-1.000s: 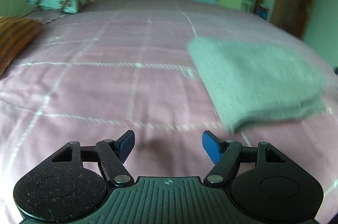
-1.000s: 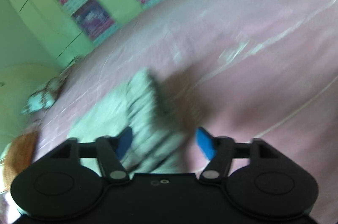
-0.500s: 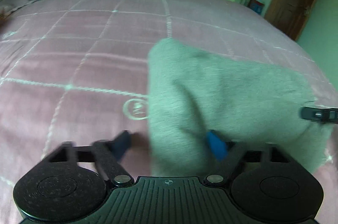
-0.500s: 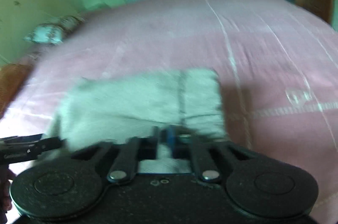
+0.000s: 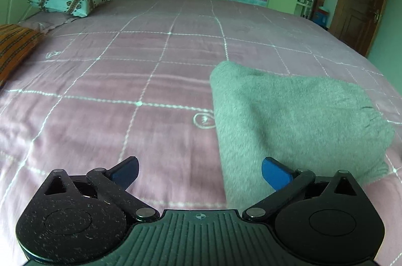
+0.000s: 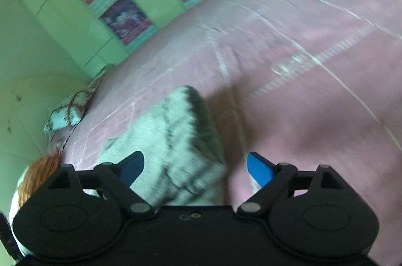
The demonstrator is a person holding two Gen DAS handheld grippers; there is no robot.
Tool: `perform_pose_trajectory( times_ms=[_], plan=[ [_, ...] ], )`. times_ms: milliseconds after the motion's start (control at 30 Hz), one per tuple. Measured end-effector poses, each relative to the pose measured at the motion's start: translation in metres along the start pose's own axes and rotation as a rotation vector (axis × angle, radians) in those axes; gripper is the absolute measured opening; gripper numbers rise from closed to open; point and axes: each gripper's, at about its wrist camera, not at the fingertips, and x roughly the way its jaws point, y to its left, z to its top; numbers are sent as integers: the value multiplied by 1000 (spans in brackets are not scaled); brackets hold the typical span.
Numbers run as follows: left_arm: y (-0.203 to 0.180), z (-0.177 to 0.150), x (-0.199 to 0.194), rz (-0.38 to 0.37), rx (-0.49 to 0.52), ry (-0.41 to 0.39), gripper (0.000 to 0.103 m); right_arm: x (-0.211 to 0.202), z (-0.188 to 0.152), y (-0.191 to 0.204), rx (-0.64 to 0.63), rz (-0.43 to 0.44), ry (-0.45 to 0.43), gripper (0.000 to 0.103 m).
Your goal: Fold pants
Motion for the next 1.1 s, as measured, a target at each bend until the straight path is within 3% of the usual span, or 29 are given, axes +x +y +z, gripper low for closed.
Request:
perform_pose_trajectory(
  times_ms=[167, 333, 433, 500, 600, 800, 867, 900, 967, 1100],
  plan=[
    [4, -6, 0, -4, -39, 12, 103, 3, -4, -13, 67, 34, 59, 97],
    [5, -8, 10, -55, -69, 6, 103, 17, -2, -15, 76, 26, 137, 97],
    [7, -4, 23, -105, -102, -3, 103, 20, -1, -19, 72, 19, 131, 97],
    [10, 1, 41, -144, -146, 47, 103, 25, 3, -23, 79, 39, 129, 95],
    [18, 5, 66, -244, -213, 94, 103, 38, 10, -35, 131, 122, 129, 93],
    [21, 15, 89, -325, -241, 112, 98, 60, 19, -44, 156, 199, 160, 90],
    [22, 18, 94, -348, -248, 117, 88, 67, 20, -42, 148, 221, 172, 84],
    [23, 18, 98, -365, -261, 118, 86, 70, 21, -41, 147, 236, 179, 74],
    [24, 20, 103, -398, -288, 124, 80, 81, 19, -40, 167, 273, 223, 62],
    [25, 22, 112, -465, -297, 146, 74, 90, 15, -38, 173, 281, 236, 62]
  ],
)
